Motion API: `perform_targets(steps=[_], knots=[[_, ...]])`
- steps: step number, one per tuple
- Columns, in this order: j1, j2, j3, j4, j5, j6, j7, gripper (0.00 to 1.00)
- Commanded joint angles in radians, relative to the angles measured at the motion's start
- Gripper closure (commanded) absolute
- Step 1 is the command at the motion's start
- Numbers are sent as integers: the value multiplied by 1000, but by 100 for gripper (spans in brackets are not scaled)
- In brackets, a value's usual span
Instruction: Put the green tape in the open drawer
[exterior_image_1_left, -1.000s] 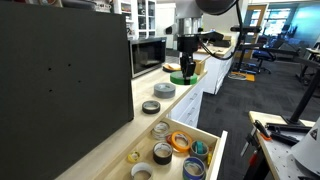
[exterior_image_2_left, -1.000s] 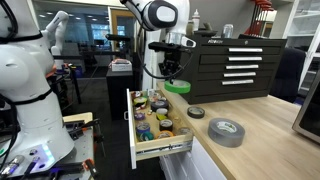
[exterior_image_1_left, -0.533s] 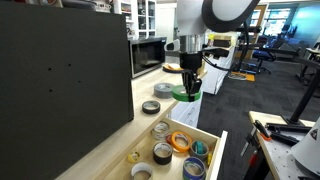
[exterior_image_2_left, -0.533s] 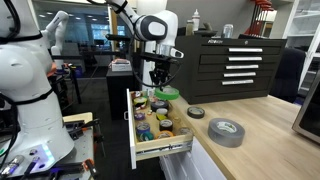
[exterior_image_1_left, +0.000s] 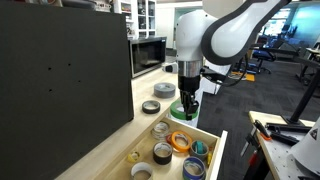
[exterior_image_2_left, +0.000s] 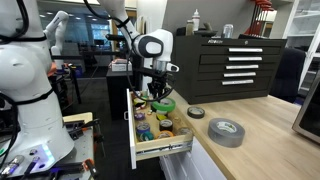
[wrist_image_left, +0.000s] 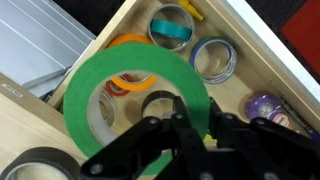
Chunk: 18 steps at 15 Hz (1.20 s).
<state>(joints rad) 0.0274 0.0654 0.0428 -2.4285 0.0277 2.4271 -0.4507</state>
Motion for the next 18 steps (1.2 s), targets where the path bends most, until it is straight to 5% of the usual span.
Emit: perform_targets(steps=[1, 18], knots=[[-4, 79, 8, -6, 17, 103, 22, 92], [-76, 504, 43, 194, -19, 316, 36, 92]])
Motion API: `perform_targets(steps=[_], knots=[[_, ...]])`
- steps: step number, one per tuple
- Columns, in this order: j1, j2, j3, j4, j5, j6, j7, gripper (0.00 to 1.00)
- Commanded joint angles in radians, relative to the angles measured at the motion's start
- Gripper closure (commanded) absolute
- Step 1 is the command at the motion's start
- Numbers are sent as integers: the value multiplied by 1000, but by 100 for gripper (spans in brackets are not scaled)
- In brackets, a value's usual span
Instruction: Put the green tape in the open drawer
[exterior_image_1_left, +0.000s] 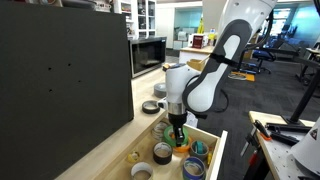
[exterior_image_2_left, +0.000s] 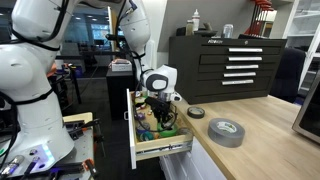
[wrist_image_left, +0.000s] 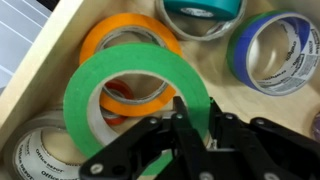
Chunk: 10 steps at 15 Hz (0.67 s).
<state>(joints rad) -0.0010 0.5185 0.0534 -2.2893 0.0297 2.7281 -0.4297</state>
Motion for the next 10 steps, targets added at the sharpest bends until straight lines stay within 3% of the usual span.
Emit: perform_targets(steps=[1, 7, 10], knots=[[-55, 59, 33, 68, -24, 12, 15, 57], [-118, -18, 86, 80, 0, -38, -2, 19], [-119, -98, 90, 78, 0, -127, 19, 2]])
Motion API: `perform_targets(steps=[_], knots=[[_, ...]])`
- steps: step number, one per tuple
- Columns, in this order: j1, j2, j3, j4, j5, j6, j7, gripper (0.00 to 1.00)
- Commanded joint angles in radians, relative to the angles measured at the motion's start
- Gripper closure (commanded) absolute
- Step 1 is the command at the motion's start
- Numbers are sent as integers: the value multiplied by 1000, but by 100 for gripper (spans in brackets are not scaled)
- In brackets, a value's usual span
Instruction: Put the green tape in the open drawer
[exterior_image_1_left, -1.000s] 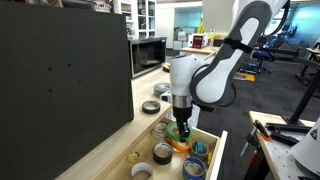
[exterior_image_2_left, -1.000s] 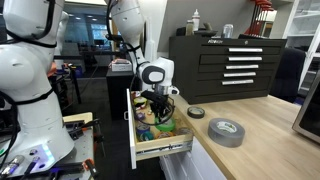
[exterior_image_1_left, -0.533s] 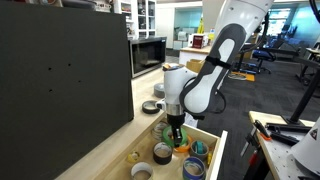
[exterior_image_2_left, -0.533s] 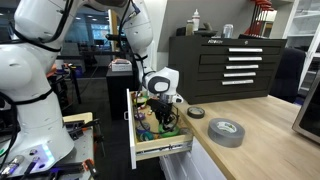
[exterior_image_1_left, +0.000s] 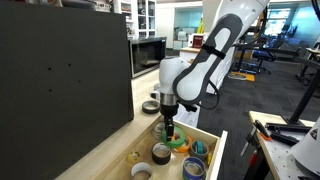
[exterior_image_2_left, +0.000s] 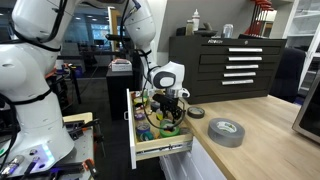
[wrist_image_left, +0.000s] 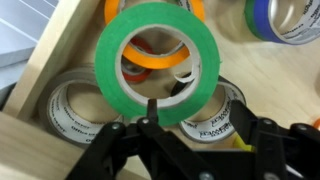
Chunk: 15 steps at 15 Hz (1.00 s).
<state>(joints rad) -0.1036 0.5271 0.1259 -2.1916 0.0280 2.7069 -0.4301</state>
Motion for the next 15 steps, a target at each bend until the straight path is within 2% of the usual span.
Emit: perform_targets(steps=[1, 3, 7, 12, 13, 15], knots=[[-11, -134, 14, -17, 4, -158, 25, 0], [26, -208, -24, -22, -29, -287, 71, 0], [44, -364, -49, -38, -57, -504, 98, 0], [52, -508, -73, -25, -70, -591, 120, 0], [50, -436, -71, 4, -42, -562, 74, 0], [52, -476, -77, 2, -47, -577, 81, 0]])
